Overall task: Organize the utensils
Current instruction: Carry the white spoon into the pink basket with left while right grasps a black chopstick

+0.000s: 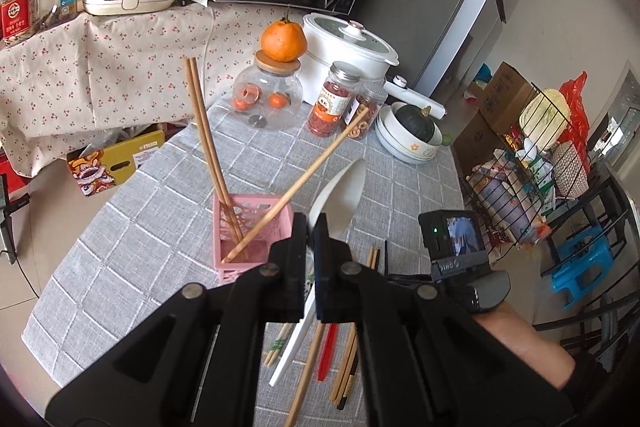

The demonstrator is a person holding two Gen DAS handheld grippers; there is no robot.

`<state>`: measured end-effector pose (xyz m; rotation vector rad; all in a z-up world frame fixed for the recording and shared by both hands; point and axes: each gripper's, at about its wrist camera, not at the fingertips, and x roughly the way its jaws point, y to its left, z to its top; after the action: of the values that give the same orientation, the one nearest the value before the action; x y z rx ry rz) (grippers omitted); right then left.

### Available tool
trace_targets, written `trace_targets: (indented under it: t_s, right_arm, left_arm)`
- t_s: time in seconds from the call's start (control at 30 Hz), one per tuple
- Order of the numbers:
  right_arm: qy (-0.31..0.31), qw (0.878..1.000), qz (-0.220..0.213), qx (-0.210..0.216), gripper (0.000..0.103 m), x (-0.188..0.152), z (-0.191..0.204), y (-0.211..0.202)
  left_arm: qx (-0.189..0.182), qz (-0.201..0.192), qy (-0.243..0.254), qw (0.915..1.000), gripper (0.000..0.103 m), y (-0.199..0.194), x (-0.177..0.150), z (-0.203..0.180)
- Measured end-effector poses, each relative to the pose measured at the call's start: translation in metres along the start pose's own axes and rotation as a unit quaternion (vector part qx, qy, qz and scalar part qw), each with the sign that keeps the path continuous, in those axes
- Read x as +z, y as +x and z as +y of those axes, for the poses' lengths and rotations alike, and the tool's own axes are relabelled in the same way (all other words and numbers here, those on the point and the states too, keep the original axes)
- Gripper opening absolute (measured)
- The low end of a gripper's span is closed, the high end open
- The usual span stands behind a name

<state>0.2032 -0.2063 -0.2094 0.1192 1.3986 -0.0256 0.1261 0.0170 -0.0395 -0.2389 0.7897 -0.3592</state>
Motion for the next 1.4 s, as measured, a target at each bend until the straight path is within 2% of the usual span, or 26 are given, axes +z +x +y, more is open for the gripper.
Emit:
trace_targets:
  t_s: [0.1,0.23,0.4,0.6,0.83,1.1,1.27,1.4]
  right_arm:
    - [0.031,0.999,-0.006,0.041,0.006,-0.001,-0.012,-0.003]
    - [0.060,0.993,-0.027,0.095,0.006,-0.006,-0.029,-0.021]
    - [0.039,0.988,-0.089,0.122,0.006,-0.015,-0.031,-0.071]
    - [0.011,0.973,-0.170,0.156,0.006,-0.034,-0.034,-0.129]
    - [-0.016,0.959,-0.232,0.161,0.005,-0.045,-0.032,-0.172]
    - [-0.031,0.948,-0.263,0.177,0.005,-0.053,-0.029,-0.203]
    - [-0.036,0.946,-0.267,0.181,0.005,-0.056,-0.028,-0.206]
    - [-0.028,0.946,-0.266,0.183,0.005,-0.054,-0.031,-0.205]
  left_arm:
    - [0.002,-0.039,-0.003,0.9992,0.003,-0.004,0.005,0.003]
    - [0.003,-0.082,-0.021,0.9964,0.003,-0.006,0.011,0.008]
    - [0.009,-0.120,-0.034,0.9921,0.003,-0.005,0.018,0.012]
    - [0.016,-0.159,-0.053,0.9857,0.003,0.005,0.024,0.018]
    - [0.038,-0.190,-0.072,0.9785,0.004,0.019,0.027,0.015]
    - [0.064,-0.185,-0.068,0.9782,0.003,0.043,0.019,0.011]
    - [0.072,-0.183,-0.058,0.9788,0.003,0.051,0.014,0.005]
    - [0.080,-0.164,-0.054,0.9818,0.004,0.057,0.009,0.004]
